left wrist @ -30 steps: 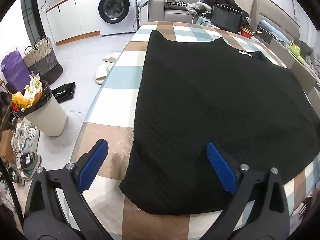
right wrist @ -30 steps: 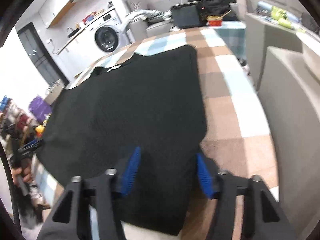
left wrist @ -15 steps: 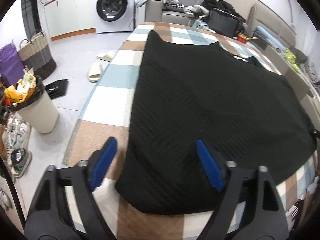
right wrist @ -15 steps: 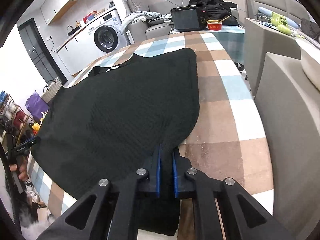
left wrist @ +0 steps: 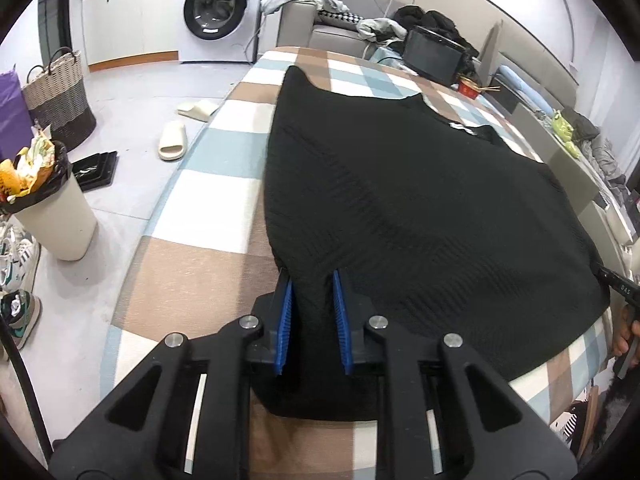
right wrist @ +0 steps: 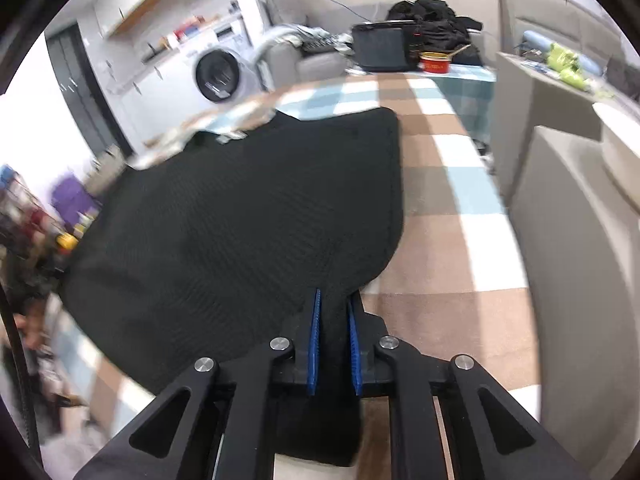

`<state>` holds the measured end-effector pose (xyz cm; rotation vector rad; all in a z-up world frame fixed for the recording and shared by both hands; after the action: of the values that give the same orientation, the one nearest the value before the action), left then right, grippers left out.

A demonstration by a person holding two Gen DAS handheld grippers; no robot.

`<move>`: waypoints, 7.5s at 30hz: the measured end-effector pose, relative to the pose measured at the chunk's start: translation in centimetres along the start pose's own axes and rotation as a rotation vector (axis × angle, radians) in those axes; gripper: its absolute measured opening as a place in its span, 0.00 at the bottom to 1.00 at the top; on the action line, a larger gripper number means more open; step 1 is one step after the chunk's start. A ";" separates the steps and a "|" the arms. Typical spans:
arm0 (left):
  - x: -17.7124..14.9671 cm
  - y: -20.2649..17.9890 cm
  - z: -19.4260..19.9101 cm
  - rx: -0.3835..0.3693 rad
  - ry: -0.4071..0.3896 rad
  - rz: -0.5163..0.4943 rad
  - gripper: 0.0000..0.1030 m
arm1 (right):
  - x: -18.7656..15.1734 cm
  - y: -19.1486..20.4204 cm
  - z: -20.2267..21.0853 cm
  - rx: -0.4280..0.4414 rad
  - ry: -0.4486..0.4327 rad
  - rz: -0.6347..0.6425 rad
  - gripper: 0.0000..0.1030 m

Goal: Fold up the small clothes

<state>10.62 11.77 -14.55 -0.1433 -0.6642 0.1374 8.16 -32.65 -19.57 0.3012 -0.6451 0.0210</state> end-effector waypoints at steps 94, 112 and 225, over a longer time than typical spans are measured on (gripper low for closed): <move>-7.6 0.7 7.2 -0.127 0.142 0.151 0.84 | 0.9 7.7 5.4 0.211 -0.161 -0.057 0.87; -4.9 0.5 5.0 -0.176 -0.048 0.442 0.72 | 0.7 8.7 3.6 0.222 -0.116 -0.053 0.87; -3.0 -19.5 -0.3 -0.367 0.089 -0.363 0.72 | 5.9 6.0 -2.3 0.427 0.159 -0.071 0.26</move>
<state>10.07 -7.88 -13.19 -0.3754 -0.6118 -0.3408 13.59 -26.68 -16.20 0.7270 -0.4670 0.1145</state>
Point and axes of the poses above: each gripper's, at about its wrist camera, not at the fingertips, and z roughly against the way its jaws point, y to its left, x to its top, the point moved 5 cm from there along -z, roughly the way its jaws point, and after that the axes turned 1 degree about x, right-handed, at the moved point
